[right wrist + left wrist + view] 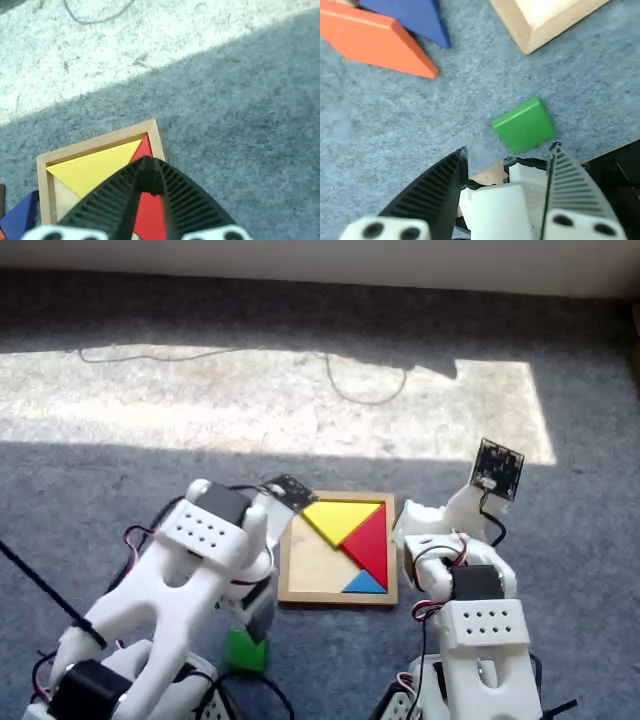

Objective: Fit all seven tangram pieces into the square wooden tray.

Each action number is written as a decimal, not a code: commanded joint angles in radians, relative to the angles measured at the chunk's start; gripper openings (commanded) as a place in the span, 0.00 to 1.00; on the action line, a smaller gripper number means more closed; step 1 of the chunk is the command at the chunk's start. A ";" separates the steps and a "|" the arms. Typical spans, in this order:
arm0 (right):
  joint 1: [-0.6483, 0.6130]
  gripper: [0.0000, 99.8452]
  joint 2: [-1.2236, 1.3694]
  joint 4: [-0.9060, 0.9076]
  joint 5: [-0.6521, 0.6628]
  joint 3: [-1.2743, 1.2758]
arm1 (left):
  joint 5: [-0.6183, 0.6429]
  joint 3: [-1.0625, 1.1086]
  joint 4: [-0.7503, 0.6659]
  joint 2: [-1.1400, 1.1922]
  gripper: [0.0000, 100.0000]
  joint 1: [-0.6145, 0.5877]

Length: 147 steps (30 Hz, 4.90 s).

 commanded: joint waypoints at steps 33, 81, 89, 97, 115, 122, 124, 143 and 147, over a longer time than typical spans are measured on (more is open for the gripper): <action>0.065 0.01 -0.024 -0.022 -0.009 -0.008 | -0.015 0.107 -0.364 0.142 0.26 -0.329; 0.067 0.01 -0.024 -0.022 -0.006 -0.012 | -0.433 0.219 -0.321 0.171 0.25 0.031; 0.067 0.01 -0.024 -0.022 -0.006 -0.013 | -0.433 0.239 -0.385 0.176 0.08 -0.007; 0.067 0.01 -0.024 -0.022 -0.006 -0.013 | -0.425 0.180 -0.377 0.171 0.00 -0.015; 0.067 0.01 -0.024 -0.022 0.038 -0.008 | -0.318 -0.079 -0.169 0.170 0.01 -0.015; 0.067 0.01 -0.024 -0.022 0.040 -0.008 | -0.262 -0.085 -0.017 -0.039 0.02 -0.008; 0.067 0.01 -0.024 -0.022 0.040 -0.008 | -0.256 -0.067 -0.005 -0.166 0.08 -0.016; 0.067 0.01 -0.024 -0.022 0.041 -0.008 | -0.316 0.424 -0.354 -0.507 0.29 -0.170; 0.067 0.01 -0.024 -0.022 0.041 -0.008 | -0.324 0.499 -0.434 -0.507 0.29 -0.168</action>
